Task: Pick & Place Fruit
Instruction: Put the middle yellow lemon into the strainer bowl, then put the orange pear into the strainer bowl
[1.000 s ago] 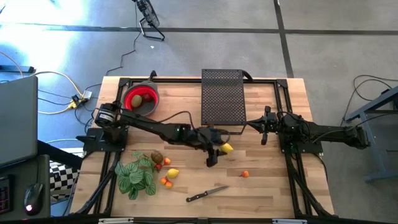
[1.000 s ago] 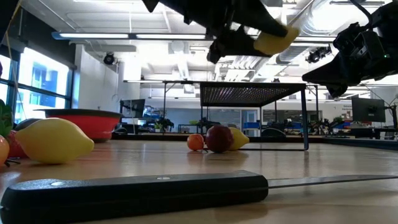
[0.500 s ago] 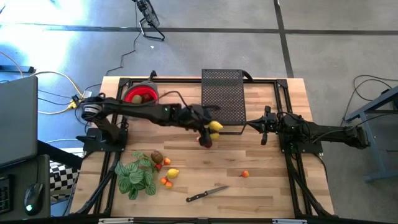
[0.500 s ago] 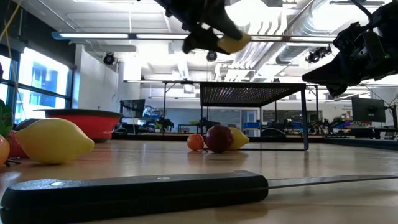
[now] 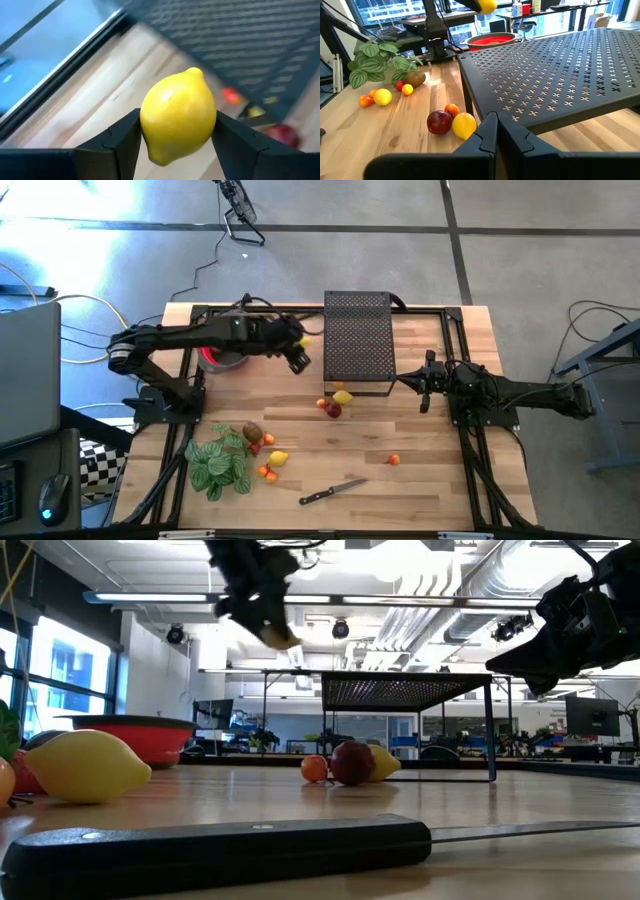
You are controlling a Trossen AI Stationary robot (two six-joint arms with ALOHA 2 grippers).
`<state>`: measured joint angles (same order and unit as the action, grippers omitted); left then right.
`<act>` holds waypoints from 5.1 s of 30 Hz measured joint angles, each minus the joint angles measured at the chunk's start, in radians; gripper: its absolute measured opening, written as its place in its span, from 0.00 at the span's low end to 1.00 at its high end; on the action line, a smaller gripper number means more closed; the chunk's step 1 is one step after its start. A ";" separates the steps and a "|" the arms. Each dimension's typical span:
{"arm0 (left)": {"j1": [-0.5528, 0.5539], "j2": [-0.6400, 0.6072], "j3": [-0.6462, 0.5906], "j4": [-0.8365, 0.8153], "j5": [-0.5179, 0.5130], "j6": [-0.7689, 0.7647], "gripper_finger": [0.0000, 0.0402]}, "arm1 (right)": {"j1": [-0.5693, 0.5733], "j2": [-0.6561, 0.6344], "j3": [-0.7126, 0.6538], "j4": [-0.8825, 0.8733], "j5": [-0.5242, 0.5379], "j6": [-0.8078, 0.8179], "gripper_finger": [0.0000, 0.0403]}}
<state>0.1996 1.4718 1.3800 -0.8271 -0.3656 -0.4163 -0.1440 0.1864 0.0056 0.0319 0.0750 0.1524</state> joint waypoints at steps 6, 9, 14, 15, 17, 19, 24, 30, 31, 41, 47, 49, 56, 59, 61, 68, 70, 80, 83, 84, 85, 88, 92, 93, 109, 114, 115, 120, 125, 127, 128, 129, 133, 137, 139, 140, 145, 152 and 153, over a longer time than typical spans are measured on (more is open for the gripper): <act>0.088 -0.038 0.000 -0.287 -0.103 -0.128 0.51 | 0.000 0.000 0.000 0.000 0.000 0.000 0.00; 0.138 -0.040 -0.001 -0.379 -0.129 -0.177 0.51 | 0.000 0.000 0.000 0.000 0.000 0.000 0.00; 0.214 -0.039 -0.053 -0.402 -0.132 -0.195 0.51 | 0.000 0.000 0.000 0.000 0.000 0.000 0.00; 0.229 -0.039 -0.069 -0.402 -0.132 -0.197 0.51 | 0.000 0.000 0.000 0.000 0.000 0.000 0.00; 0.260 -0.039 -0.106 -0.398 -0.131 -0.211 0.51 | 0.000 0.000 0.000 0.000 0.000 0.000 0.00; 0.290 -0.039 -0.147 -0.399 -0.130 -0.221 0.51 | 0.000 0.000 0.000 0.000 0.000 0.000 0.00; 0.346 -0.039 -0.224 -0.394 -0.125 -0.247 0.51 | 0.000 0.000 0.000 0.000 0.000 0.000 0.00; 0.394 -0.038 -0.274 -0.366 -0.123 -0.248 0.51 | 0.000 0.000 0.000 0.000 0.000 0.000 0.00; 0.402 -0.038 -0.279 -0.358 -0.121 -0.248 0.51 | 0.000 0.000 0.000 0.000 0.000 0.000 0.00; 0.418 -0.038 -0.298 -0.291 -0.112 -0.242 0.51 | 0.000 0.000 0.000 0.001 0.000 0.000 0.00; 0.416 -0.038 -0.298 -0.290 -0.106 -0.243 0.51 | 0.000 0.000 0.000 0.000 0.000 0.000 0.00; 0.416 -0.038 -0.298 -0.289 -0.097 -0.243 0.51 | 0.000 0.000 0.000 0.001 0.000 0.000 0.00; 0.416 -0.038 -0.298 -0.289 -0.096 -0.244 0.51 | 0.000 0.000 0.000 0.001 0.000 0.000 0.00; 0.416 -0.038 -0.298 -0.289 -0.096 -0.244 0.51 | 0.000 0.000 0.000 0.001 0.000 0.000 0.00; 0.416 -0.038 -0.298 -0.286 -0.096 -0.244 0.51 | 0.000 0.000 0.000 0.001 0.000 0.000 0.00; 0.416 -0.038 -0.298 -0.256 -0.094 -0.244 0.51 | 0.000 0.000 0.000 0.001 0.000 0.000 0.00; 0.416 -0.036 -0.298 -0.238 -0.094 -0.244 0.51 | 0.000 0.000 0.000 0.001 0.000 0.000 0.00; 0.416 -0.035 -0.297 -0.210 -0.088 -0.245 0.51 | 0.000 0.000 0.000 0.001 0.000 0.000 0.00; 0.416 -0.035 -0.297 -0.210 -0.088 -0.245 0.51 | 0.000 0.000 0.000 0.001 0.000 0.000 0.00; 0.416 -0.035 -0.297 -0.210 -0.088 -0.245 0.51 | 0.000 0.000 0.000 0.001 0.000 0.000 0.00; 0.416 -0.035 -0.297 -0.210 -0.088 -0.245 0.52 | 0.000 0.000 0.000 0.001 0.000 0.000 0.00; 0.416 -0.036 -0.297 -0.210 -0.087 -0.246 0.55 | 0.000 0.000 0.000 0.001 0.000 0.000 0.00; 0.416 -0.035 -0.297 -0.211 -0.085 -0.247 0.60 | 0.000 0.000 0.000 0.001 0.000 0.000 0.00; 0.416 -0.035 -0.297 -0.212 -0.084 -0.247 0.62 | 0.000 0.000 0.000 0.001 0.000 0.000 0.00; 0.413 -0.036 -0.296 -0.211 -0.065 -0.218 0.72 | 0.000 0.000 0.000 0.002 0.000 0.000 0.00; 0.367 -0.041 -0.296 -0.167 -0.067 -0.141 0.60 | 0.000 0.000 0.000 0.002 0.000 0.000 0.00; 0.356 -0.045 -0.296 -0.145 -0.067 -0.119 0.56 | 0.000 0.000 0.000 0.002 0.000 0.000 0.00; 0.284 -0.056 -0.256 -0.060 -0.065 -0.017 0.41 | 0.000 0.000 0.000 0.002 0.000 0.000 0.00; 0.192 -0.056 -0.228 0.012 -0.015 0.059 0.29 | 0.000 0.000 0.000 0.002 -0.002 0.000 0.00; 0.153 -0.056 -0.228 0.049 0.030 0.095 0.25 | 0.000 0.000 0.000 0.002 -0.003 0.000 0.00; 0.130 -0.056 -0.228 0.062 0.049 0.107 0.23 | 0.000 0.000 0.000 0.002 -0.004 0.000 0.00; 0.107 -0.056 -0.228 0.079 0.060 0.117 0.21 | 0.000 0.000 0.000 0.002 -0.006 0.000 0.00; 0.010 -0.056 -0.228 0.150 0.082 0.153 0.14 | 0.000 0.000 0.000 0.000 -0.041 0.000 0.00; -0.086 -0.053 -0.228 0.237 0.124 0.218 0.06 | 0.000 0.000 0.000 -0.003 -0.076 0.000 0.00; -0.128 -0.046 -0.228 0.268 0.125 0.231 0.02 | 0.000 0.000 0.000 -0.003 -0.076 -0.003 0.00; -0.144 -0.046 -0.229 0.269 0.125 0.233 0.01 | 0.000 0.000 0.000 -0.002 -0.076 -0.005 0.00; -0.199 -0.047 -0.326 0.461 0.124 0.230 0.01 | 0.000 0.000 0.000 -0.002 -0.078 -0.011 0.00; -0.233 -0.046 -0.574 0.919 0.235 0.175 0.01 | 0.000 0.000 0.000 -0.001 -0.078 -0.009 0.00; -0.240 -0.046 -0.600 0.975 0.243 0.163 0.01 | 0.000 0.000 0.000 -0.001 -0.078 -0.009 0.00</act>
<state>-0.0400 1.4258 0.7800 0.1480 -0.1224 -0.2534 -0.1440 0.1867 0.0059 0.0307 -0.0032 0.1437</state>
